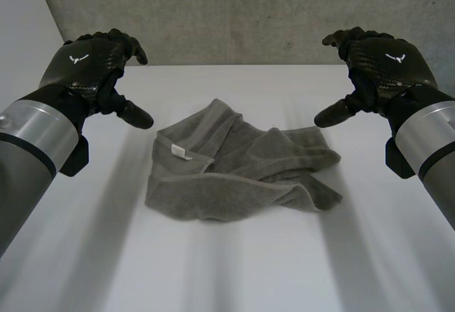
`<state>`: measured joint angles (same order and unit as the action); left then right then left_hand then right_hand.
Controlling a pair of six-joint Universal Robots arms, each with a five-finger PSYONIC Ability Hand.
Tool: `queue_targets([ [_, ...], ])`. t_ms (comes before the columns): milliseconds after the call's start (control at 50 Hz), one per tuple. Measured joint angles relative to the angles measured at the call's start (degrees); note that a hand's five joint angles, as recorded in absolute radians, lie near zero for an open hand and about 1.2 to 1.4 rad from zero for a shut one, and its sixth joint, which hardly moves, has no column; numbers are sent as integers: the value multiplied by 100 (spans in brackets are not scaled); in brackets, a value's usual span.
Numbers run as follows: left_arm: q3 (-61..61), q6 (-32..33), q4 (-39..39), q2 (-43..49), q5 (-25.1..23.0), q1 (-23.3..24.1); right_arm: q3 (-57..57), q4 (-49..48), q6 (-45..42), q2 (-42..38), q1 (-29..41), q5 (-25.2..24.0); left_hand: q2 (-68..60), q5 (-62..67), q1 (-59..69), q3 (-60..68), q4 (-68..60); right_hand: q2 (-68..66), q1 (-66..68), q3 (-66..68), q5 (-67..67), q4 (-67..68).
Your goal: Fold the towel.
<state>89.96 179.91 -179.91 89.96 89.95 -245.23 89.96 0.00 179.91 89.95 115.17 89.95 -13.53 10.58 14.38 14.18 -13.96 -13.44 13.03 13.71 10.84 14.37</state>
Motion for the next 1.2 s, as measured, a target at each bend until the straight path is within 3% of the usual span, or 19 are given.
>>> queue_targets([
  [1080, 248, -108, -871, 167, 559, -19, 61, -189, -364, -286, -229, -468, -119, -215, 59, 79, -70, -130, 209, 100, -365, 86],
  [1200, 326, -140, -1148, 234, 731, -23, 73, -148, -482, -376, -318, -638, -9, -754, -25, -27, 8, 8, -17, -4, -751, -25],
])
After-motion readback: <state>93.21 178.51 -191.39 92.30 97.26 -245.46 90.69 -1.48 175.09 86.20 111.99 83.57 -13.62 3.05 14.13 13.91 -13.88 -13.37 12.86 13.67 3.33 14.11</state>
